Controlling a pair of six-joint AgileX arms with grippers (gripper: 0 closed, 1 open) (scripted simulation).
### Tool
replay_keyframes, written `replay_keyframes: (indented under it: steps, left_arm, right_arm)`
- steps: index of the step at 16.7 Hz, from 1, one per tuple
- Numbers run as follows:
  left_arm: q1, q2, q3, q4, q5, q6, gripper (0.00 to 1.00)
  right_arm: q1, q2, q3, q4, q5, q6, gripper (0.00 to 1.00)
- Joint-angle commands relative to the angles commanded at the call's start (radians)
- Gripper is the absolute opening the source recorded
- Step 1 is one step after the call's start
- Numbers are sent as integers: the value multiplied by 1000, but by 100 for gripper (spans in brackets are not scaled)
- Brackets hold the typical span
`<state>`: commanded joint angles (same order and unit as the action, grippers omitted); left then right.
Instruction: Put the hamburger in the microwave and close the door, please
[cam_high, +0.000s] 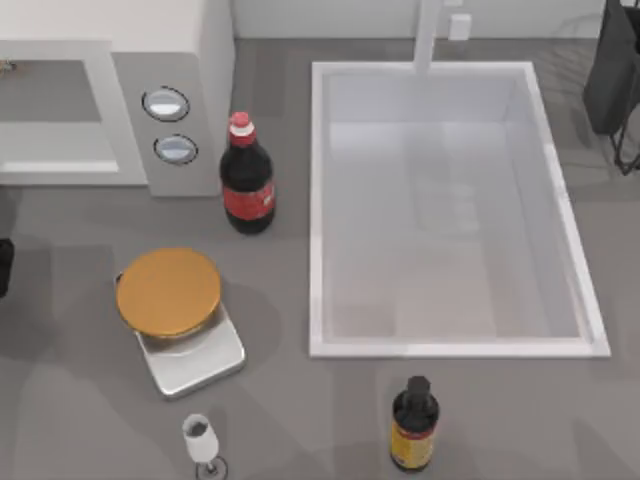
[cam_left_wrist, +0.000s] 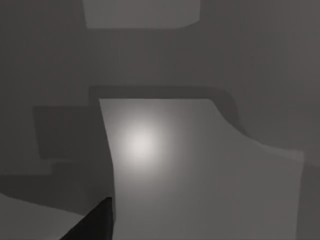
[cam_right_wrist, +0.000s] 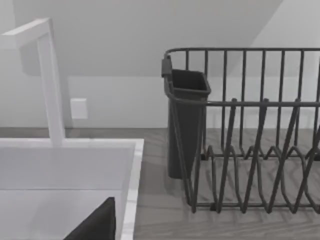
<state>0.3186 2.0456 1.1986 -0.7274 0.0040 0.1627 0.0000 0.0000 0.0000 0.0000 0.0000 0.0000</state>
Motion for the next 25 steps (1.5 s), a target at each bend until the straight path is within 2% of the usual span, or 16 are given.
replay_keyframes:
  steps: [12,20,21,25]
  left_arm:
    - [0,0,0,0,0,0,2]
    - [0,0,0,0,0,0,0]
    - [-56,-74,-10,-56,-2,0,0]
    - [-33,-100,-16,-119,-1,-1,0]
  right_arm:
    - [0,0,0,0,0,0,100]
    - [0,0,0,0,0,0,100]
    - [0,0,0,0,0,0,100]
    - [0,0,0,0,0,0,100]
